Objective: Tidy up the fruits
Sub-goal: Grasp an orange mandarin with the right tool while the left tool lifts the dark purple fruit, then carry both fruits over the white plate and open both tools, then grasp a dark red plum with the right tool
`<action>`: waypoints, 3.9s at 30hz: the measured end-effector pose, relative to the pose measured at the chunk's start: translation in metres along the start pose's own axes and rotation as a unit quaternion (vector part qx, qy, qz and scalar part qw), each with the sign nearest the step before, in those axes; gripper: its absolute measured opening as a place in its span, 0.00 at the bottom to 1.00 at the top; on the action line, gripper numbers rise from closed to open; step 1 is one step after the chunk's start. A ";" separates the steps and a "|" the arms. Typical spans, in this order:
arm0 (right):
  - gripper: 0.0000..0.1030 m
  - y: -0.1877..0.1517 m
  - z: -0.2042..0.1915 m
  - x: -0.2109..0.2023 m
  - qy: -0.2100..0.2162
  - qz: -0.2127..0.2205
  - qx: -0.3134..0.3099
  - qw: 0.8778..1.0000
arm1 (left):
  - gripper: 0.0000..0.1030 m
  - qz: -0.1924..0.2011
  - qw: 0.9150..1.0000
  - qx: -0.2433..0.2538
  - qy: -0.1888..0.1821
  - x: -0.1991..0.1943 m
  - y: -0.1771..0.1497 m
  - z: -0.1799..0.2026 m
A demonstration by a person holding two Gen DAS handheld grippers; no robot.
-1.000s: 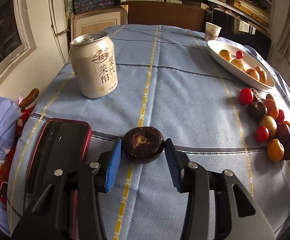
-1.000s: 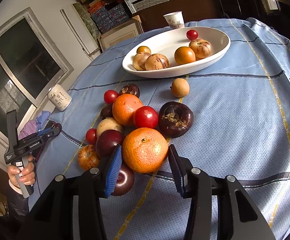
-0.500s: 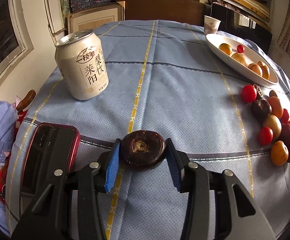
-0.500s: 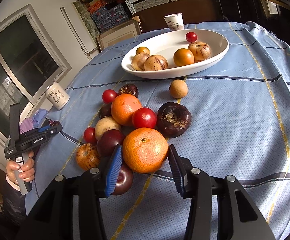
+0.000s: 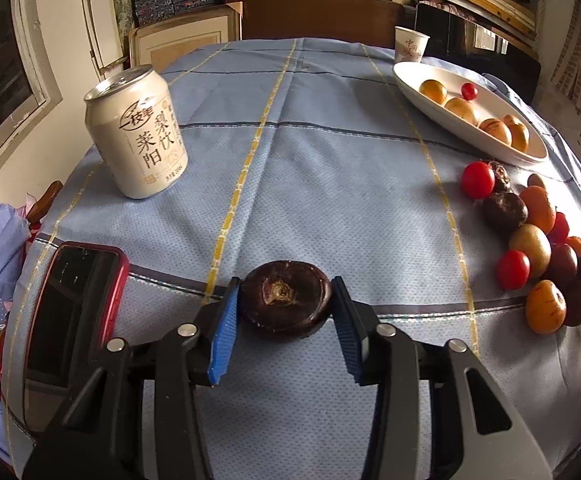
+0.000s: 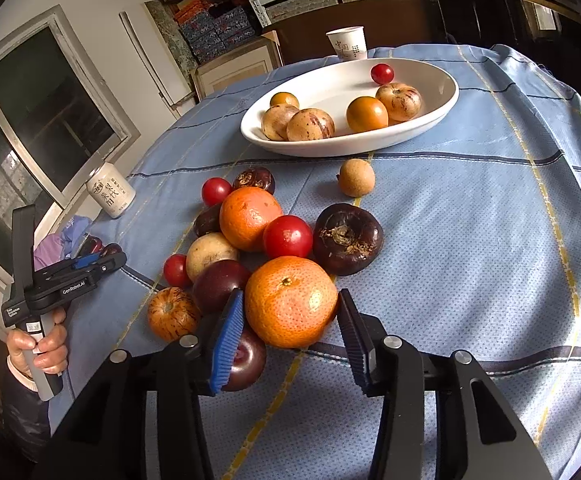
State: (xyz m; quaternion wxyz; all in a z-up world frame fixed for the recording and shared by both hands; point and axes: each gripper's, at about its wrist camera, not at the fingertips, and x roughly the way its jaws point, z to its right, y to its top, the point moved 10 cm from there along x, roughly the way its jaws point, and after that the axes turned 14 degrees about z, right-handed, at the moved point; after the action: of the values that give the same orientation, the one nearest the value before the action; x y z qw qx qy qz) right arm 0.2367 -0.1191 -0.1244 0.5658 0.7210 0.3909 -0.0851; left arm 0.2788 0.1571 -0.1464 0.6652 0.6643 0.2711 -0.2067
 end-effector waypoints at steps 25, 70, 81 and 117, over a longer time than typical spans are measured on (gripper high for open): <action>0.46 0.028 -0.005 -0.030 -0.023 0.081 -0.051 0.995 | 0.42 0.051 0.992 0.043 -0.109 -0.013 0.061 0.134; 0.86 0.083 0.052 0.017 -0.031 0.068 0.035 0.997 | 0.95 0.090 0.996 -0.017 -0.004 0.007 0.102 0.099; 0.69 0.024 -0.027 -0.016 0.027 0.054 -0.078 0.995 | 0.95 0.056 0.997 -0.044 -0.002 -0.004 0.053 0.070; 0.38 -0.025 -0.038 -0.001 0.046 -0.058 -0.084 0.994 | 0.95 0.015 0.998 -0.062 0.009 0.015 0.040 0.059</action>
State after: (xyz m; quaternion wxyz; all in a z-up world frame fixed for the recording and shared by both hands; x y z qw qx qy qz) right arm 0.2075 -0.0846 -0.1292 0.5998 0.6505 0.4631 -0.0516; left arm 0.3206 0.1004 -0.1269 0.7059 0.6275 0.2790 -0.1737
